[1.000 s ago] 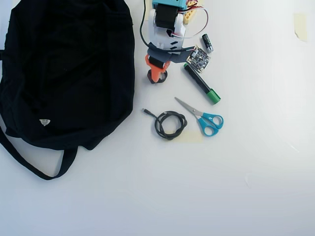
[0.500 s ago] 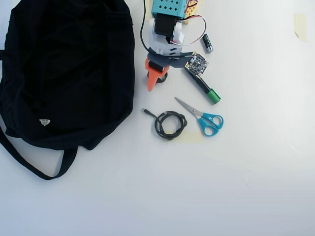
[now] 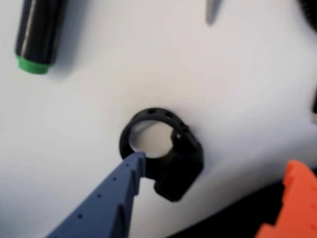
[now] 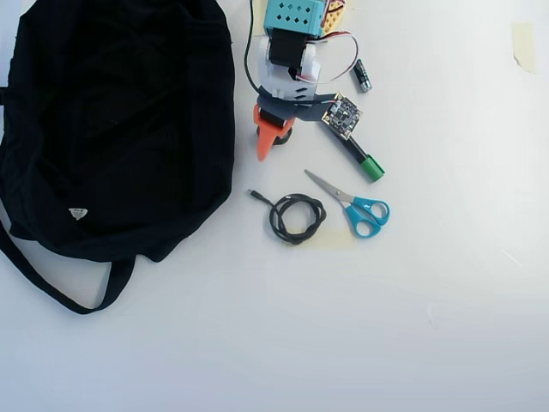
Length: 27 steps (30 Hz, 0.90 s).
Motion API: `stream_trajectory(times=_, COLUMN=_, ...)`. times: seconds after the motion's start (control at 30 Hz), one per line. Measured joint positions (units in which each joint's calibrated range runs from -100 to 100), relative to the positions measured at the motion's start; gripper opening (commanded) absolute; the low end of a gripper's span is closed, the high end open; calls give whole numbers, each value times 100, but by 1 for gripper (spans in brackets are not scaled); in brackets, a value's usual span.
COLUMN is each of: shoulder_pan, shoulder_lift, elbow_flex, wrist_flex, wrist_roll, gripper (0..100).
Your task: Put the bike light into the black bag
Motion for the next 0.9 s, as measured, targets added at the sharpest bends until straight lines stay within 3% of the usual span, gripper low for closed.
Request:
stream_trajectory(times=0.47, shoulder_pan=0, shoulder_lift=515, elbow_flex=31, wrist_flex=-275, wrist_roll=0, gripper=35)
stream_trajectory(times=0.9, shoulder_pan=73, shoulder_lift=938, elbow_flex=31, wrist_flex=-447, wrist_roll=0, gripper=8)
